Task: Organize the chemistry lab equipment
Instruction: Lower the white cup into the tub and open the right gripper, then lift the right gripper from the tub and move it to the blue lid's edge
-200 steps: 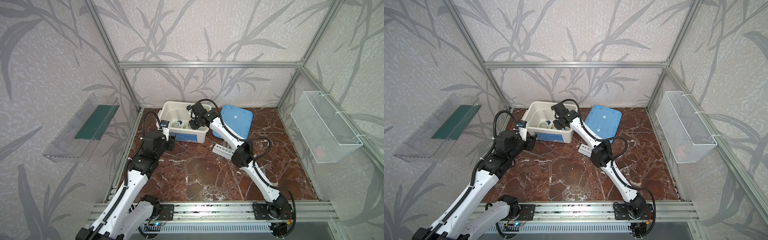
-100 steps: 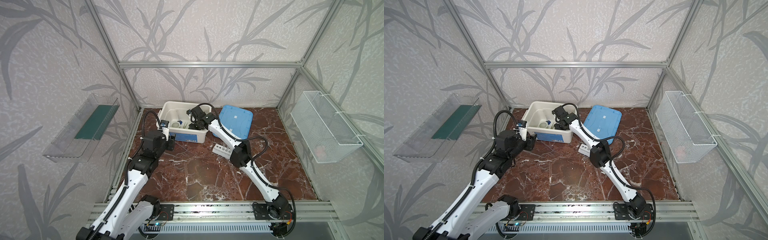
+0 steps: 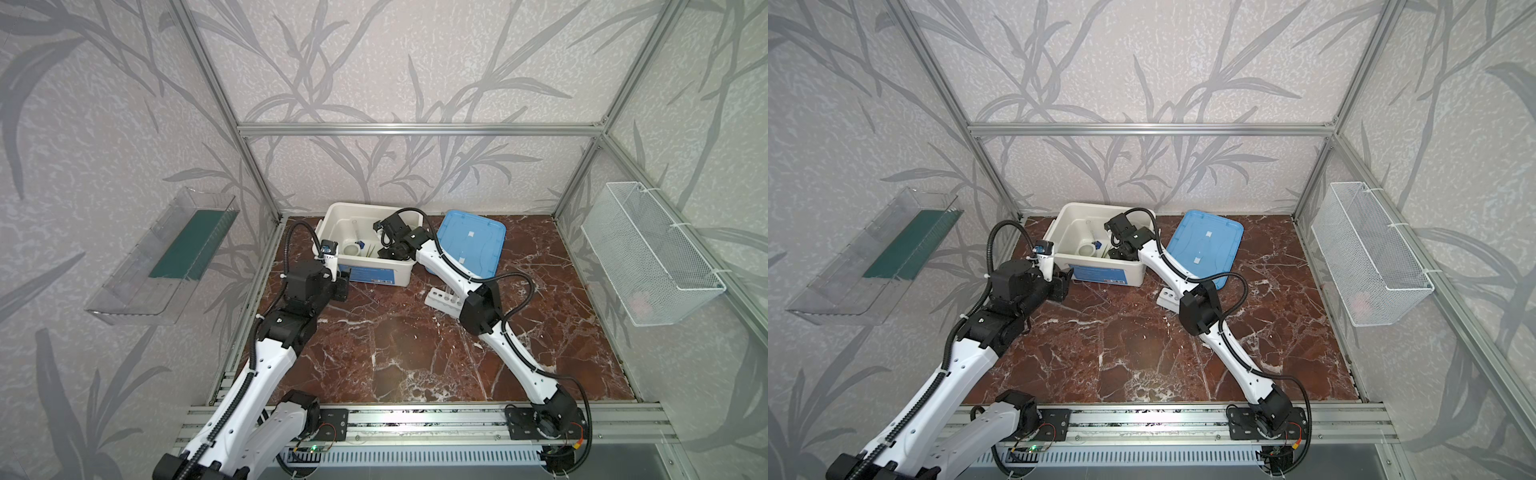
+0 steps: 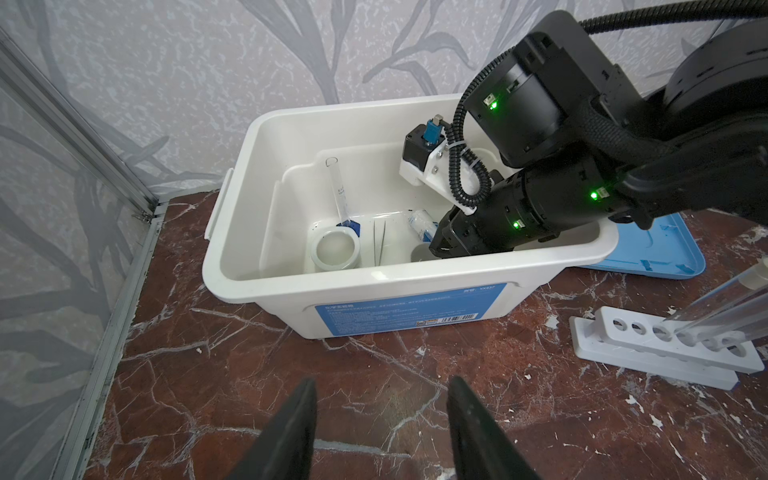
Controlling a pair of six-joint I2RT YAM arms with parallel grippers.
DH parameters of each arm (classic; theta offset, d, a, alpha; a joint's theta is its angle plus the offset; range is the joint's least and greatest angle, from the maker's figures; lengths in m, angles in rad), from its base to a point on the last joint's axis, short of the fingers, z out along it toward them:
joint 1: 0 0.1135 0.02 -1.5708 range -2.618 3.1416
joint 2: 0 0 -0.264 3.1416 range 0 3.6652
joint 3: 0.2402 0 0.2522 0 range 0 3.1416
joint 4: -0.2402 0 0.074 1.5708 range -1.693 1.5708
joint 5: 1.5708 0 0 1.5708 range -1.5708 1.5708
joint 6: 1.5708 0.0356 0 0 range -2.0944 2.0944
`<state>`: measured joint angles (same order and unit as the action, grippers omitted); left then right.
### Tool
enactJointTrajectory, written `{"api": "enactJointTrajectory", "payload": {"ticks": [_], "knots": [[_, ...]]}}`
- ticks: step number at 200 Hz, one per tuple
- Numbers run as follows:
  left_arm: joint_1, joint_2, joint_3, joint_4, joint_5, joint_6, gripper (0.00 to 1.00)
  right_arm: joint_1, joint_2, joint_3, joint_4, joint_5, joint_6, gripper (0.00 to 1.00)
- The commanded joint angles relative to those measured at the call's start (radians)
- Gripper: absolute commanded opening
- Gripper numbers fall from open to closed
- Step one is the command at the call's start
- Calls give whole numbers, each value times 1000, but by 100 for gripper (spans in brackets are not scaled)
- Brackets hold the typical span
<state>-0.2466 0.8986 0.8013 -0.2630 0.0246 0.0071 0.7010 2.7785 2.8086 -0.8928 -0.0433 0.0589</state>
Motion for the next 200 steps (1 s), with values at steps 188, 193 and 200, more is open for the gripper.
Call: {"api": "enactJointTrajectory", "payload": {"ticks": [188,193,200], "knots": [[5,-38,29,-8,4,8,53,-14,-340,42,-9,23,-36,57],[6,-39,29,-8,4,8,53,-9,-361,40,-26,31,-26,56],[6,-41,28,-5,9,9,53,-1,-395,31,-41,45,-19,56]]}}
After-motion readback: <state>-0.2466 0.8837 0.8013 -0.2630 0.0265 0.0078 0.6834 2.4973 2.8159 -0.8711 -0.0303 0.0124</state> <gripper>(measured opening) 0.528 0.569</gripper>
